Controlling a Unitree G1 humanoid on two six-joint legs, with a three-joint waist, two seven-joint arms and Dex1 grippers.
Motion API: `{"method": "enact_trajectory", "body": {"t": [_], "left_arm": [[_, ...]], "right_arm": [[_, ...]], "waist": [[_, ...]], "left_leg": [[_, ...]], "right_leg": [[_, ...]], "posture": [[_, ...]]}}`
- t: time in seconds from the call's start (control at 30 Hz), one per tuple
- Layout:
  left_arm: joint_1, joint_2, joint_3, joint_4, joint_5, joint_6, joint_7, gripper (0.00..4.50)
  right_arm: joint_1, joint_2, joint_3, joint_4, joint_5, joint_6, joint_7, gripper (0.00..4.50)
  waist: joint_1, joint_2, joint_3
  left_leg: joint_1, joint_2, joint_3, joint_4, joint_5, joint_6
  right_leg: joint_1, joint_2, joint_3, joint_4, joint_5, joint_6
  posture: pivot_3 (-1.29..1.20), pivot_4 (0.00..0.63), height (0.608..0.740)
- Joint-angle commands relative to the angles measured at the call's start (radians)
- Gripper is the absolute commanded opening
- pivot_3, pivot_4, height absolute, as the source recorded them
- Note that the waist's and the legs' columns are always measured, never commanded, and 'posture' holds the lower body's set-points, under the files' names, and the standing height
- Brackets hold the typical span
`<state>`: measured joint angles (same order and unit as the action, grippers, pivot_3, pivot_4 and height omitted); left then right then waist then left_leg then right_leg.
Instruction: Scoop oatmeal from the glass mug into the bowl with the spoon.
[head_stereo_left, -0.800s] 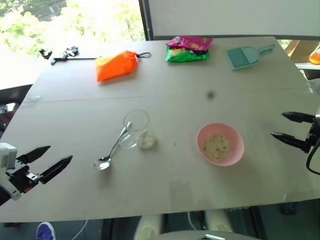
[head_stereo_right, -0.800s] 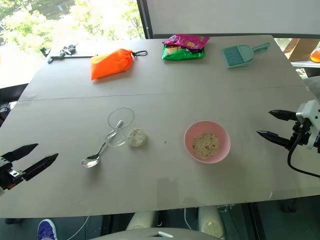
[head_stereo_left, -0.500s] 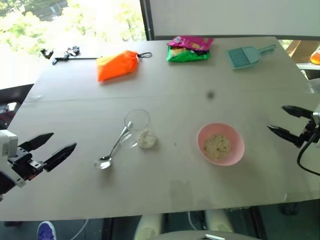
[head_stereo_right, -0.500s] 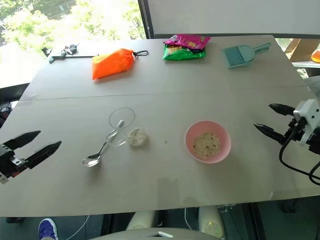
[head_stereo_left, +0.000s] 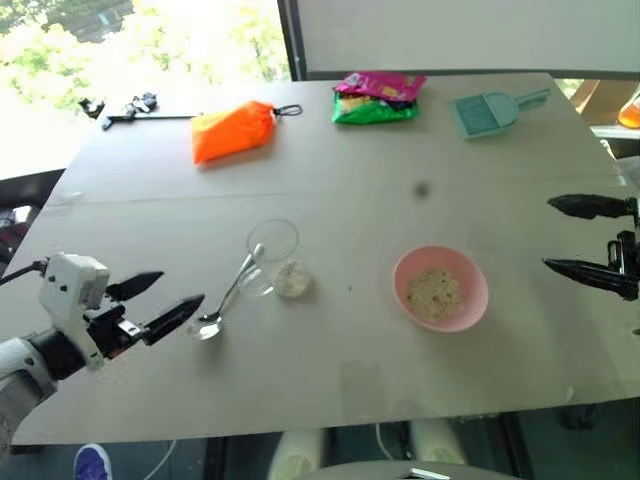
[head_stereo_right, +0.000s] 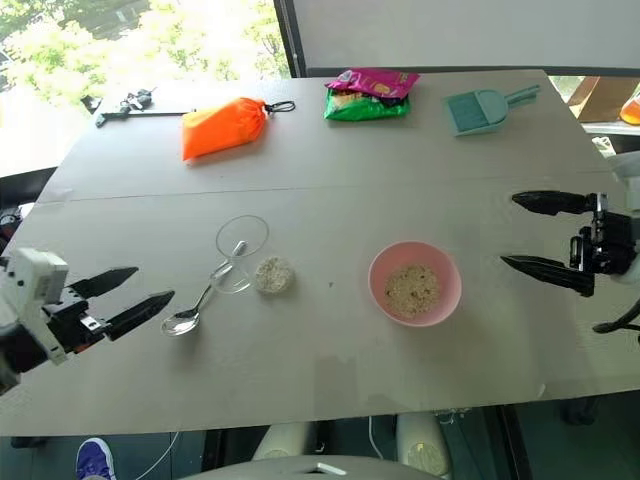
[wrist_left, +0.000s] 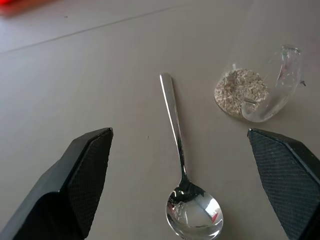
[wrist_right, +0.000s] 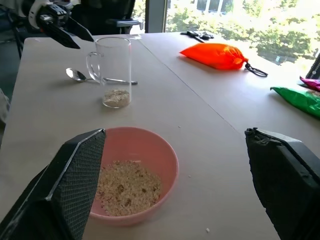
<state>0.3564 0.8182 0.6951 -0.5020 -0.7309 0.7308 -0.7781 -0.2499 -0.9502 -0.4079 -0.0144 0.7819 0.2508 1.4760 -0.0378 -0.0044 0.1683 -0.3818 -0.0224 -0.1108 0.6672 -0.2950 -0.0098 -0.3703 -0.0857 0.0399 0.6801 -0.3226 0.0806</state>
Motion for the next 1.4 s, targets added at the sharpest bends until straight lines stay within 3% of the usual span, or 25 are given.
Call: {"method": "enact_trajectory", "body": {"t": [0.03, 0.17, 0.63, 1.0, 1.03, 1.1, 1.37, 1.4], "left_arm": [[-0.027, 0.025, -0.007, -0.020, -0.011, 0.038, 0.027, 4.48], [-0.024, 0.013, -0.065, -0.010, 0.065, 0.006, 0.051, 4.48], [-0.107, 0.007, -0.227, -0.018, 0.103, 0.065, 0.134, 4.48], [-0.315, -0.086, -0.412, -0.004, 0.163, 0.237, 0.360, 4.48], [-0.332, -0.099, -0.433, -0.005, 0.169, 0.261, 0.382, 3.99], [-0.359, -0.130, -0.473, -0.007, 0.184, 0.315, 0.431, 3.73], [-0.373, -0.185, -0.491, -0.024, 0.222, 0.368, 0.502, 0.21], [-0.372, -0.187, -0.490, -0.025, 0.224, 0.367, 0.501, 0.04]], "right_arm": [[-0.042, -0.027, -0.039, -0.036, 0.060, 0.037, 0.027, 4.50], [-0.056, -0.046, -0.069, -0.013, 0.107, 0.071, 0.069, 4.50], [0.067, -0.100, -0.108, 0.008, 0.177, 0.013, 0.138, 4.50], [0.092, -0.088, -0.135, -0.050, 0.191, 0.043, 0.122, 4.50], [0.093, -0.089, -0.136, -0.052, 0.190, 0.044, 0.119, 4.50], [0.090, -0.093, -0.136, -0.048, 0.184, 0.047, 0.117, 4.50], [0.088, -0.096, -0.145, -0.041, 0.176, 0.056, 0.106, 4.50], [0.089, -0.095, -0.144, -0.041, 0.174, 0.056, 0.104, 4.50]], "waist": [[0.000, 0.000, 0.000], [0.001, 0.000, 0.000], [0.004, 0.000, 0.000], [0.007, 0.000, 0.000], [0.007, 0.000, 0.000], [0.007, 0.000, 0.000], [0.022, 0.001, -0.001], [0.024, 0.002, -0.001]], "left_leg": [[0.000, 0.000, 0.000, 0.000, 0.000, 0.000], [-0.001, 0.000, 0.001, 0.000, 0.001, -0.002], [-0.001, 0.000, 0.001, 0.000, 0.000, 0.000], [-0.001, -0.001, 0.000, 0.001, 0.000, 0.000], [-0.001, -0.002, 0.000, 0.001, 0.000, 0.000], [-0.001, -0.002, 0.000, 0.001, 0.002, -0.003], [0.000, -0.003, 0.001, 0.001, 0.002, -0.003], [0.000, -0.003, 0.001, 0.002, 0.002, -0.003]], "right_leg": [[0.000, 0.000, 0.000, 0.000, 0.000, 0.000], [0.000, 0.000, 0.000, -0.001, 0.000, 0.000], [0.000, 0.000, 0.000, 0.000, 0.000, 0.000], [0.000, 0.000, 0.000, 0.000, 0.000, 0.000], [0.000, 0.000, 0.000, 0.000, 0.000, 0.000], [0.000, 0.000, 0.000, 0.000, 0.000, 0.000], [0.001, 0.000, 0.001, 0.001, 0.000, 0.000], [0.001, 0.000, 0.001, 0.001, 0.000, 0.000]], "posture": [[0.00, 0.150, 0.740], [0.00, 0.150, 0.740], [0.00, 0.150, 0.740], [0.00, 0.150, 0.740], [0.00, 0.150, 0.740], [0.00, 0.150, 0.740], [0.00, 0.150, 0.740], [0.00, 0.150, 0.740]]}}
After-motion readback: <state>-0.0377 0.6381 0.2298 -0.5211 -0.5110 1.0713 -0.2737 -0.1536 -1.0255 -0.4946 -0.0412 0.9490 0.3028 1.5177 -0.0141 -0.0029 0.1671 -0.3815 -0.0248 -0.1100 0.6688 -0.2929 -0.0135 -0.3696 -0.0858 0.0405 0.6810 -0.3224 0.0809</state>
